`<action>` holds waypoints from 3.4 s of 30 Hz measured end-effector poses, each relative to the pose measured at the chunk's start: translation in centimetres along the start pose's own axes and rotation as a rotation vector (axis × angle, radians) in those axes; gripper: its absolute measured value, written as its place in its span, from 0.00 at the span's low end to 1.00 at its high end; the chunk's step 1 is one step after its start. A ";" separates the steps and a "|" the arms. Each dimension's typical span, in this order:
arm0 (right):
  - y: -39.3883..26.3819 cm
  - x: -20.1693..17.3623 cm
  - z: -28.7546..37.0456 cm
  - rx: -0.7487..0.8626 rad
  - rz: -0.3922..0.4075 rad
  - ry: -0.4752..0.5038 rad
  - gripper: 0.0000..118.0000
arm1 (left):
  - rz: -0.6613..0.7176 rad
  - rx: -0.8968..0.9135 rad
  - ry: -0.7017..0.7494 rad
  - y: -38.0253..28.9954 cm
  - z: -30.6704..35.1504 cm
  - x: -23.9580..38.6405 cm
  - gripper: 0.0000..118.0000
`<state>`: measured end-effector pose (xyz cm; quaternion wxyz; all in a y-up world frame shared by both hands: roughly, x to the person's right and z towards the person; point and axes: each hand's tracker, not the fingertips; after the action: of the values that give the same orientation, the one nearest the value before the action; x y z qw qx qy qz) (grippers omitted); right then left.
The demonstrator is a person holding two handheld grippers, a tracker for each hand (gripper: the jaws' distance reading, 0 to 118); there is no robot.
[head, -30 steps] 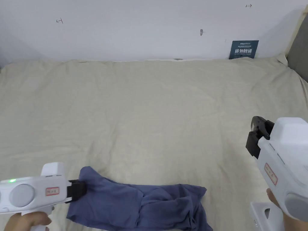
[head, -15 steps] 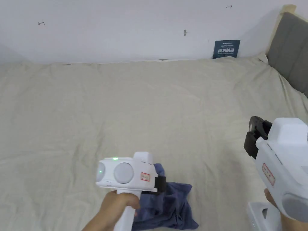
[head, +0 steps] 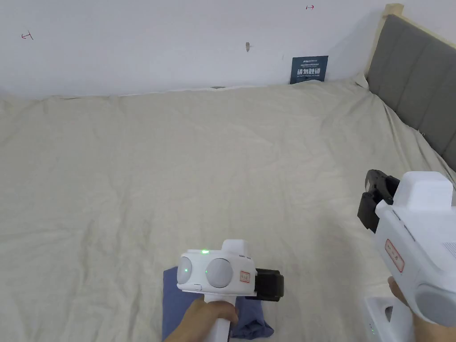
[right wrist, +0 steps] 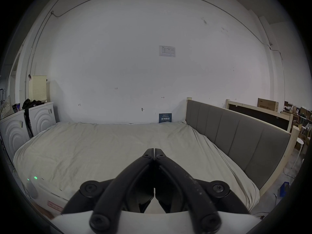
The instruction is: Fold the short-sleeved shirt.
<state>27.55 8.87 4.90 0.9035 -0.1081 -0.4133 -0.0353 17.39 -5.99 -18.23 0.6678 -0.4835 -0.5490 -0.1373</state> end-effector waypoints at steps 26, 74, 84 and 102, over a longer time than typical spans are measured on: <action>-0.5 0.3 -0.1 -0.015 0.008 0.015 0.01 | -0.035 0.286 0.151 -6.7 -1.1 -0.4 0.00; 1.6 -7.2 2.0 0.142 0.073 0.093 0.01 | -0.200 0.981 0.570 -2.8 24.3 -8.4 0.00; 0.4 -8.2 1.3 0.119 0.063 0.117 0.01 | -0.171 0.981 0.554 -3.1 24.2 -8.7 0.00; -20.9 -16.7 -5.3 -0.364 0.108 0.327 0.01 | -0.109 0.898 0.483 -4.8 22.6 -10.3 0.00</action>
<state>17.34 -13.09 -7.55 0.9246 -0.2837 -0.2419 -0.0778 -3.30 6.06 -26.34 0.9093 -0.0741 -0.4083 -0.0303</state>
